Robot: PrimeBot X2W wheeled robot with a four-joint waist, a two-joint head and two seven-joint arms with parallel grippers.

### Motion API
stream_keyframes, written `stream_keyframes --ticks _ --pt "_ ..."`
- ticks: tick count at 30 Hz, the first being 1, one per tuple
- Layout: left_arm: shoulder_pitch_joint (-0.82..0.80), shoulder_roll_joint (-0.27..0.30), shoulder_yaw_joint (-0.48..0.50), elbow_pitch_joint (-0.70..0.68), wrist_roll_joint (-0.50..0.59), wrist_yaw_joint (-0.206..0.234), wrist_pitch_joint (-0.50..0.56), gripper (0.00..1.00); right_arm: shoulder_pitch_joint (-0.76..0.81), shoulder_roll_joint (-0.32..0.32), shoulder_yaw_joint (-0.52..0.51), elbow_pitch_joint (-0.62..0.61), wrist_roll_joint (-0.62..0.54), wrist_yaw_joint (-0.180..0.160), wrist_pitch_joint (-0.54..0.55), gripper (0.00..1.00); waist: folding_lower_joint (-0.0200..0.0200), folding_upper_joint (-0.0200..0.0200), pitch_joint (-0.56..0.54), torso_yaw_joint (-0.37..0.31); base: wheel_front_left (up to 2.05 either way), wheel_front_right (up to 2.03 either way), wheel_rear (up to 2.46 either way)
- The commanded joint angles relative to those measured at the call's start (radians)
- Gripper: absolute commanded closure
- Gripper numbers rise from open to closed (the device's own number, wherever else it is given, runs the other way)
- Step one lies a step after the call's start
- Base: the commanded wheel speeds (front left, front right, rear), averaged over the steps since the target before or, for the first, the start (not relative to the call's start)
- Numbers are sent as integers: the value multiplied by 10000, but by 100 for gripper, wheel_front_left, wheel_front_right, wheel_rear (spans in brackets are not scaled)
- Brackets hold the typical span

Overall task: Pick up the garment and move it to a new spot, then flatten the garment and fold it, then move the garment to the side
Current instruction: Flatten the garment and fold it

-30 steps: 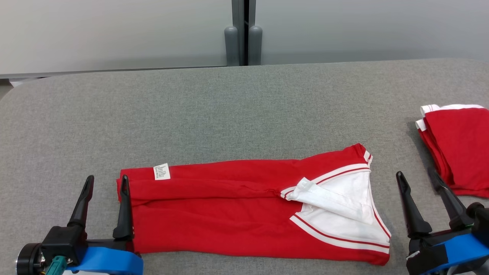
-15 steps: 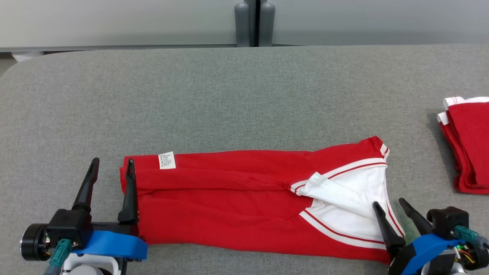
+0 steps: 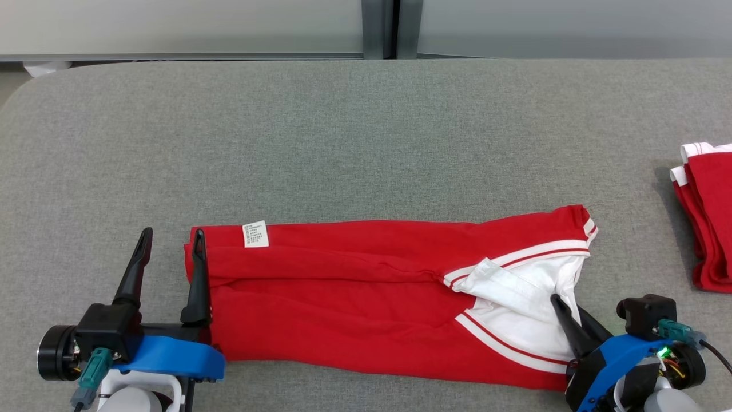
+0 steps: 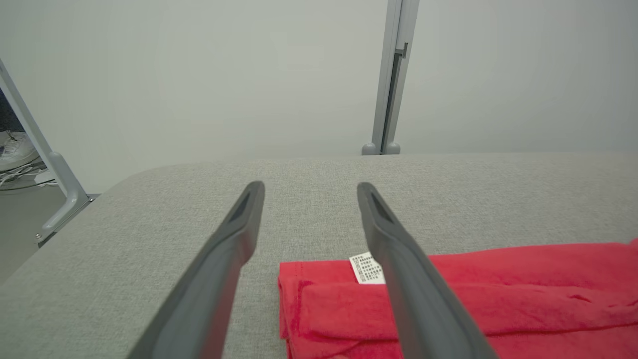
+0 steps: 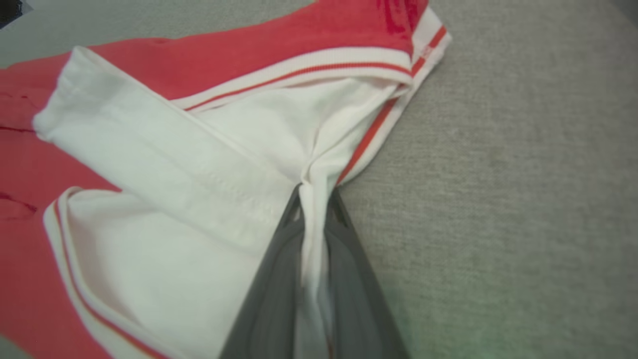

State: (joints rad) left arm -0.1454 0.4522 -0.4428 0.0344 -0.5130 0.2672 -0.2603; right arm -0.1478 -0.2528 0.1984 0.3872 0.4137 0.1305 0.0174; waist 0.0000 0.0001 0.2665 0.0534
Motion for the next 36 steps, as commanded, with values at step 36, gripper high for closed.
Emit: stream_keyframes --ticks 36 --pt "-17 -218 -251 153 236 -92 219 0 -1128 1917 1411 -3838 335 3 3072 100 0 -1 -852 424 0 0 0"
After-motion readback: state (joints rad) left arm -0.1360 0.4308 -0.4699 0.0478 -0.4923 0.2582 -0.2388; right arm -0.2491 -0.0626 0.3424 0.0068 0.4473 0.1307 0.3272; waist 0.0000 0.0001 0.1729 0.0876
